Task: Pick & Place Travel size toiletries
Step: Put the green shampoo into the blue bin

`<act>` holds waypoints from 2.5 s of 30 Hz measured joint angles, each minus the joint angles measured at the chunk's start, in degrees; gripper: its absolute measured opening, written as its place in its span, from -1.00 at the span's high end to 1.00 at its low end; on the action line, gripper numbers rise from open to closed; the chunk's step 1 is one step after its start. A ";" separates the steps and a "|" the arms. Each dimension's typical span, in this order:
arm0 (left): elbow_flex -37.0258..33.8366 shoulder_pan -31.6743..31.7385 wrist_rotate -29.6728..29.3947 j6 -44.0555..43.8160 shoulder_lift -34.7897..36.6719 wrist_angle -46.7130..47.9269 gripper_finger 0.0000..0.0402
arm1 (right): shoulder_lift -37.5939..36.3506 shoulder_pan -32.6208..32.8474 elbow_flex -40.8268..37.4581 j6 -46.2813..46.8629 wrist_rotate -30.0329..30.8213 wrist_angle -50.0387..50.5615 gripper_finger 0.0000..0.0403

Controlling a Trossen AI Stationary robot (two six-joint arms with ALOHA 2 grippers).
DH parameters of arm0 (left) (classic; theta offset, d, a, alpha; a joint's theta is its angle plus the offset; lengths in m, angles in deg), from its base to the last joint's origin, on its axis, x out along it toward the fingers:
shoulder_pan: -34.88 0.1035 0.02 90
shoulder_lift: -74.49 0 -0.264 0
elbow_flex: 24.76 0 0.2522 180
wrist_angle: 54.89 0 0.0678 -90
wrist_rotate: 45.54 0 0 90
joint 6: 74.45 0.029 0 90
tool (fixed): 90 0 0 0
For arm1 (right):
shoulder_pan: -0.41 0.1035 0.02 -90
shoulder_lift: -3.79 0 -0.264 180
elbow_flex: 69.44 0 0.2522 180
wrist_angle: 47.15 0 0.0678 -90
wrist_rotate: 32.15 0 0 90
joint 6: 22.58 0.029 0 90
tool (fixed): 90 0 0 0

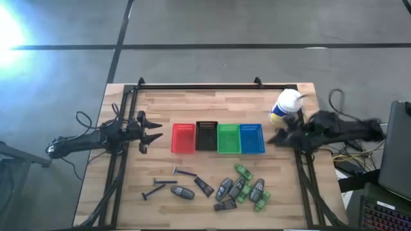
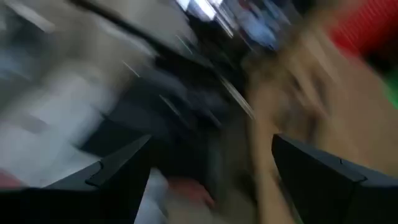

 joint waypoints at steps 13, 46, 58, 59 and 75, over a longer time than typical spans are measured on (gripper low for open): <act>0.00 0.00 0.00 0.00 0.00 -0.01 0.04 | 41.54 23.30 20.52 -20.72 3.22 46.44 -0.26; 0.00 0.01 0.00 -0.02 -0.15 -0.01 0.04 | 81.56 37.34 37.96 -47.66 10.50 33.62 -0.25; 0.00 0.01 0.01 -0.01 -0.17 -0.01 0.04 | 85.25 37.36 37.61 -43.53 10.58 32.74 0.11; 0.00 0.01 0.00 -0.01 -0.17 -0.01 0.04 | 84.83 37.36 37.50 -42.41 10.71 32.41 0.17; 0.00 0.00 0.01 -0.01 -0.24 -0.01 0.04 | 59.64 39.50 32.87 25.12 24.68 41.95 0.42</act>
